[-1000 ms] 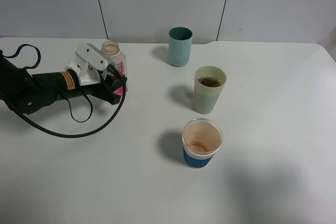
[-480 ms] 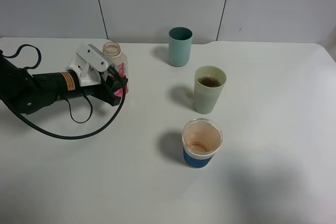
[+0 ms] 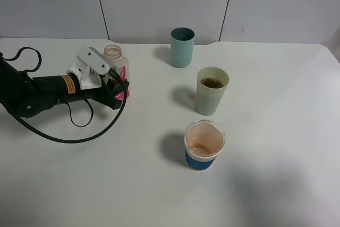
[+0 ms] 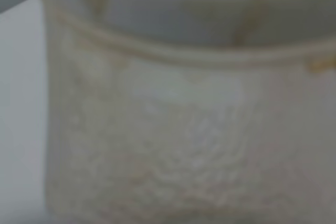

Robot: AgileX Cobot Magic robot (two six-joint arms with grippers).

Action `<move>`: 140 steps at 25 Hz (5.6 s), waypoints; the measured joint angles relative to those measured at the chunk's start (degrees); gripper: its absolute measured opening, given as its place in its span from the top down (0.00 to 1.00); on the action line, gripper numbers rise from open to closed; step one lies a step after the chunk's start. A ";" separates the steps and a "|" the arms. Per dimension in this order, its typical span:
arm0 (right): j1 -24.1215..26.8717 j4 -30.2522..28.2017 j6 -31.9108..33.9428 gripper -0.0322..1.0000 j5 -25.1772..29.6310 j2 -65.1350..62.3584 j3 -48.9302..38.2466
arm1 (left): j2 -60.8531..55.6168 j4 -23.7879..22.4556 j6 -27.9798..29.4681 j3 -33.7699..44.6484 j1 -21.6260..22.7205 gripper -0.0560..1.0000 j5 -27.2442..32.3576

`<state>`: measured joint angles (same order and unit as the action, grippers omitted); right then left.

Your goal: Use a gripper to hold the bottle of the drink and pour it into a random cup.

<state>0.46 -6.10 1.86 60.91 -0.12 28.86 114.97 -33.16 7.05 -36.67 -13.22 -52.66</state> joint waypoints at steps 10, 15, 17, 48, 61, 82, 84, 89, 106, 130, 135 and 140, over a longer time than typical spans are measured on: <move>0.00 0.00 0.00 0.01 0.00 0.00 0.00 | 0.43 0.00 0.00 0.00 0.00 0.49 -2.09; 0.00 0.00 0.00 0.01 0.00 0.00 0.00 | 0.43 0.00 0.00 0.00 0.00 0.19 -2.54; 0.00 0.00 0.00 0.01 0.00 0.00 0.00 | 0.43 0.00 0.00 0.00 0.00 0.13 -2.54; 0.00 0.00 0.00 0.01 0.00 0.00 0.00 | -39.72 7.80 5.39 7.42 -0.71 0.06 29.90; 0.00 0.00 0.00 0.01 0.00 0.00 0.00 | -65.11 11.82 4.05 -4.97 -0.71 0.02 78.35; 0.00 0.00 0.00 0.01 0.00 0.00 0.00 | -95.20 14.94 4.35 -9.51 -0.65 0.02 112.64; 0.00 0.00 0.00 0.01 0.00 0.00 0.00 | -96.87 15.40 4.76 -8.24 -0.65 0.02 112.81; 0.00 0.00 0.00 0.01 0.00 0.00 0.00 | -99.91 16.32 5.37 -6.68 -0.27 0.02 112.82; 0.00 0.00 0.00 0.01 0.00 0.00 0.00 | -114.21 22.89 1.84 3.78 15.60 0.02 110.93; 0.00 0.00 0.00 0.01 0.00 0.00 0.00 | -115.16 27.20 -2.56 7.72 16.57 0.02 112.79; 0.00 0.00 0.00 0.01 0.00 0.00 0.00 | -115.16 27.20 -2.62 7.72 16.57 0.02 112.79; 0.00 0.00 0.00 0.01 0.00 0.00 0.00 | -115.16 27.20 -2.62 7.72 16.57 0.02 112.79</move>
<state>0.46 -6.10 1.86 60.91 -0.12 28.86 -0.19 -5.95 4.43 -28.95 3.35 60.14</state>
